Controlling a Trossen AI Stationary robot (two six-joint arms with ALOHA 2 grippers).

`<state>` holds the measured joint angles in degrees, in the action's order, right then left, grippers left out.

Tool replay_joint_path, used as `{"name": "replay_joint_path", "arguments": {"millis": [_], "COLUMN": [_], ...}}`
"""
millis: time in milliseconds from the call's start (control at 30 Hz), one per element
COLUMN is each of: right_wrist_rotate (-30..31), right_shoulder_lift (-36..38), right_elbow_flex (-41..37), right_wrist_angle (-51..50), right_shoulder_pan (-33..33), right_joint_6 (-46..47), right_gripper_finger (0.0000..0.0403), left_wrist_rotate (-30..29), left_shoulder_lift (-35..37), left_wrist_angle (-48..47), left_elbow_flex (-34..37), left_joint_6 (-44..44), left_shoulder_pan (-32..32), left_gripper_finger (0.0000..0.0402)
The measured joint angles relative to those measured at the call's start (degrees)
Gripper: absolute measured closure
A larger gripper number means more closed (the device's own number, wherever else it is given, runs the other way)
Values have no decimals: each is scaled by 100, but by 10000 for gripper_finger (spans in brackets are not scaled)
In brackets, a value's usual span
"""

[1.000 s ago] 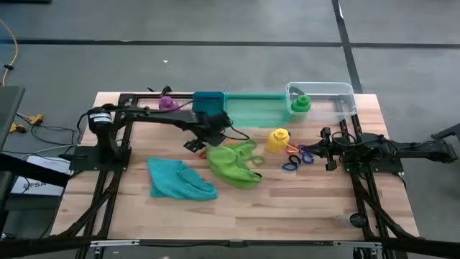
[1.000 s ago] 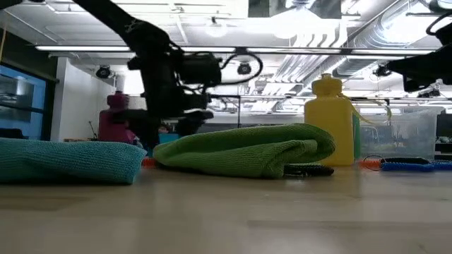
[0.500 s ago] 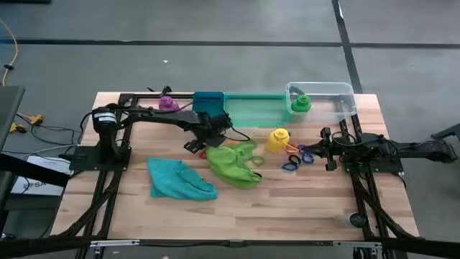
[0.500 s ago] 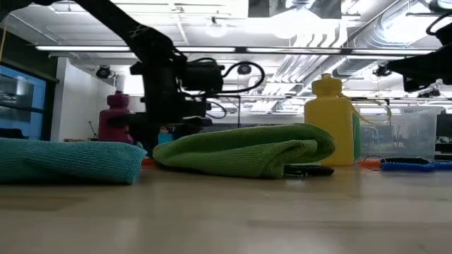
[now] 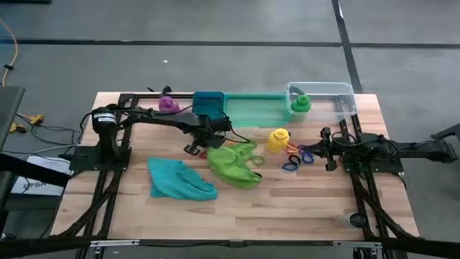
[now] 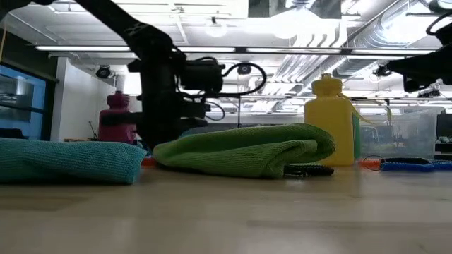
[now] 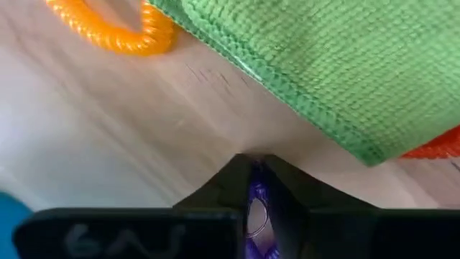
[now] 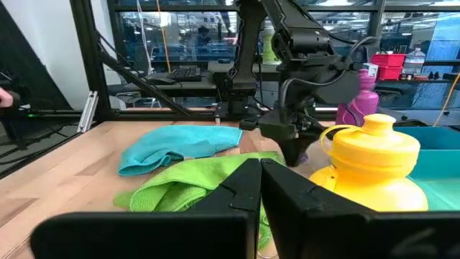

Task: Pick & Place Sports Items
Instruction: Put the left violet spring keychain into the blue bin

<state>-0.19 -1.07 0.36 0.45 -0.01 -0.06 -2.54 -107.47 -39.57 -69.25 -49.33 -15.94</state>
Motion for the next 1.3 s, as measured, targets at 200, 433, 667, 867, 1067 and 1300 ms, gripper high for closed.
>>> {"name": "replay_joint_path", "arguments": {"millis": [200, 433, 667, 867, 1067, 1300], "right_wrist_rotate": [0, 0, 0, 0, 0, 0], "right_shoulder_lift": [1, 1, 0, 0, -2, -2], "right_elbow_flex": [0, 0, 0, 0, 0, 0], "right_wrist_angle": [0, 0, 0, 0, 0, 0], "right_shoulder_pan": [1, 2, 1, 0, 1, 0], "right_joint_6": [-1, -2, 1, 1, 1, 1], "right_gripper_finger": [402, 403, 403, 403, 403, 402], "left_wrist_rotate": [-344, -490, 14, 634, 940, 1150], "left_shoulder_lift": [84, 391, 901, 1321, 1601, 1801], "left_wrist_angle": [-75, -239, -258, -231, -32, 327], "left_elbow_flex": [0, 17, 17, 13, 9, 7], "left_joint_6": [-142, 593, 1287, 1983, 2327, 2453], "left_shoulder_pan": [27, 1, -24, -83, -88, -85], "left_gripper_finger": [397, 398, 398, 398, 398, 398]}}
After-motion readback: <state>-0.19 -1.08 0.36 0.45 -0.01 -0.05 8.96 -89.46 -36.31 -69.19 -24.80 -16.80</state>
